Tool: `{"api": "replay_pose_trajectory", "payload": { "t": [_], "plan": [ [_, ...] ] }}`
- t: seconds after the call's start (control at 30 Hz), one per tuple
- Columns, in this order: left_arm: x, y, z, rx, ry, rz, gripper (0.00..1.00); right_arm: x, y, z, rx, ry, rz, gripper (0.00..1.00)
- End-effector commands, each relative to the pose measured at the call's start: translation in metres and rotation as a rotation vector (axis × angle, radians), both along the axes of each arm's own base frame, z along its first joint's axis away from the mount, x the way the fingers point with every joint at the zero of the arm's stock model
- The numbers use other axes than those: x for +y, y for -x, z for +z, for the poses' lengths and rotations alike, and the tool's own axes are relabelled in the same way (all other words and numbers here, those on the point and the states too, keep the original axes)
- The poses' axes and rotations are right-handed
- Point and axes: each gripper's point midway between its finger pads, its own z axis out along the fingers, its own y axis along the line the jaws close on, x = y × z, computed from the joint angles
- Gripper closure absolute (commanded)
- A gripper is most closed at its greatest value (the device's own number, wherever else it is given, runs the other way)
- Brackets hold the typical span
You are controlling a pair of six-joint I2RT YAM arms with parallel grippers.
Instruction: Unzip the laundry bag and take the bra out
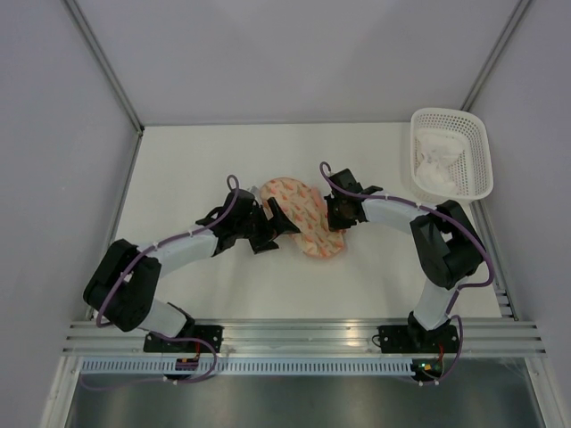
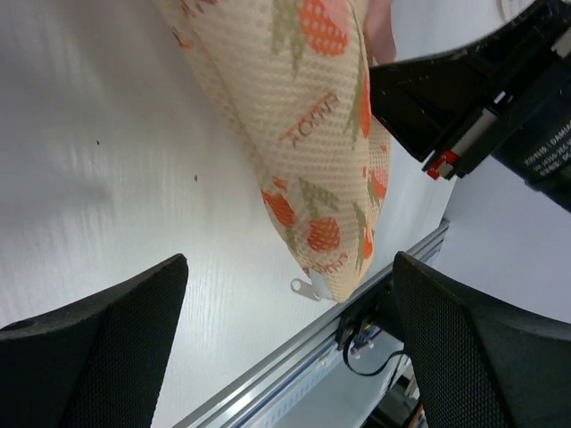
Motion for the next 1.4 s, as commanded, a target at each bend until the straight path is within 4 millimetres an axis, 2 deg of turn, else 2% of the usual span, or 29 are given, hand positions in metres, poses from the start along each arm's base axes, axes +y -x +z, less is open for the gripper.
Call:
{"api": "replay_pose_trajectory", "payload": {
  "t": [0.0, 0.03, 0.07, 0.1, 0.17, 0.2, 0.3, 0.4, 0.47, 0.57, 0.6, 0.67, 0.7, 0.77, 0.83, 0.87, 0.9, 0.93, 1.03, 1.07, 1.1, 1.13, 1.17, 1.2, 1.23, 1.27, 1.37],
  "plan": [
    [-0.004, -0.005, -0.013, 0.064, -0.017, 0.083, 0.02, -0.011, -0.003, 0.003, -0.014, 0.039, -0.021, 0.99],
    [-0.007, -0.006, -0.016, 0.085, -0.017, 0.104, 0.02, -0.01, -0.003, 0.005, -0.018, 0.033, -0.021, 0.99],
    [-0.015, -0.017, -0.009, 0.044, 0.014, 0.116, 0.02, -0.01, -0.003, 0.004, -0.018, 0.03, -0.02, 1.0],
    [-0.02, -0.017, -0.016, 0.06, 0.011, 0.118, 0.03, -0.009, -0.003, 0.005, -0.02, 0.027, -0.019, 0.99],
    [-0.029, -0.026, -0.011, 0.059, 0.045, 0.139, 0.03, -0.008, -0.003, 0.006, -0.024, 0.02, -0.014, 1.0],
    [-0.034, -0.028, -0.016, 0.066, 0.049, 0.142, 0.03, -0.007, -0.002, 0.008, -0.026, 0.014, -0.009, 1.0],
    [-0.04, -0.038, -0.012, 0.062, 0.054, 0.179, 0.04, -0.007, -0.003, 0.011, -0.036, 0.005, -0.01, 0.99],
    [-0.036, -0.046, -0.007, 0.028, 0.044, 0.226, 0.05, -0.006, -0.002, 0.011, -0.037, 0.002, -0.003, 0.99],
    [-0.035, -0.048, -0.003, 0.013, 0.047, 0.235, 0.09, -0.006, -0.001, 0.01, -0.036, 0.0, -0.002, 0.99],
    [-0.035, -0.048, 0.001, -0.002, 0.055, 0.231, 0.23, -0.006, -0.002, 0.009, -0.035, -0.001, -0.003, 1.0],
    [-0.035, -0.048, 0.002, -0.005, 0.058, 0.231, 0.31, -0.005, -0.002, 0.01, -0.037, -0.005, -0.002, 0.99],
    [-0.036, -0.047, 0.0, -0.002, 0.065, 0.225, 0.39, -0.004, -0.003, 0.011, -0.036, -0.006, -0.003, 1.0],
    [-0.036, -0.046, 0.0, -0.003, 0.066, 0.224, 0.47, -0.005, -0.002, 0.01, -0.036, -0.005, -0.002, 0.99],
    [-0.035, -0.045, -0.005, 0.001, 0.063, 0.226, 0.55, -0.005, -0.002, 0.011, -0.036, -0.003, -0.002, 1.0],
    [-0.033, -0.043, -0.008, 0.003, 0.062, 0.23, 0.68, -0.006, -0.002, 0.012, -0.039, -0.004, -0.005, 1.0],
    [-0.032, -0.043, -0.008, 0.002, 0.063, 0.232, 0.74, -0.006, -0.002, 0.012, -0.039, -0.004, -0.005, 0.99],
    [-0.032, -0.042, -0.007, 0.004, 0.067, 0.236, 0.93, -0.006, -0.002, 0.013, -0.042, -0.005, -0.005, 1.0],
    [-0.032, -0.042, -0.007, 0.005, 0.069, 0.239, 0.98, -0.006, -0.002, 0.015, -0.044, -0.008, -0.002, 1.0],
    [-0.03, -0.043, -0.001, -0.006, 0.076, 0.247, 0.98, 0.005, -0.003, 0.033, -0.082, -0.078, 0.031, 0.99],
    [-0.028, -0.042, -0.002, 0.004, 0.067, 0.259, 0.98, 0.01, -0.003, 0.053, -0.126, -0.126, 0.037, 0.85],
    [-0.026, -0.043, 0.004, -0.005, 0.071, 0.271, 0.98, 0.011, -0.004, 0.067, -0.161, -0.148, 0.031, 0.48],
    [-0.022, -0.046, 0.005, -0.014, 0.056, 0.301, 0.98, 0.011, -0.007, 0.082, -0.202, -0.167, 0.021, 0.3],
    [-0.017, -0.045, 0.003, 0.004, 0.04, 0.326, 0.98, 0.009, -0.009, 0.114, -0.28, -0.2, 0.007, 0.17],
    [-0.012, -0.05, 0.01, -0.01, 0.033, 0.365, 0.98, 0.008, -0.01, 0.13, -0.32, -0.215, 0.001, 0.06],
    [-0.01, -0.05, 0.012, -0.002, 0.03, 0.382, 0.98, 0.006, -0.008, 0.144, -0.349, -0.225, 0.001, 0.05],
    [-0.007, -0.053, 0.016, 0.005, 0.034, 0.423, 0.98, 0.004, -0.005, 0.173, -0.411, -0.258, 0.001, 0.05],
    [0.006, -0.056, 0.021, 0.048, -0.03, 0.508, 0.98, -0.003, 0.007, 0.207, -0.49, -0.297, 0.003, 0.05]
  ]
}}
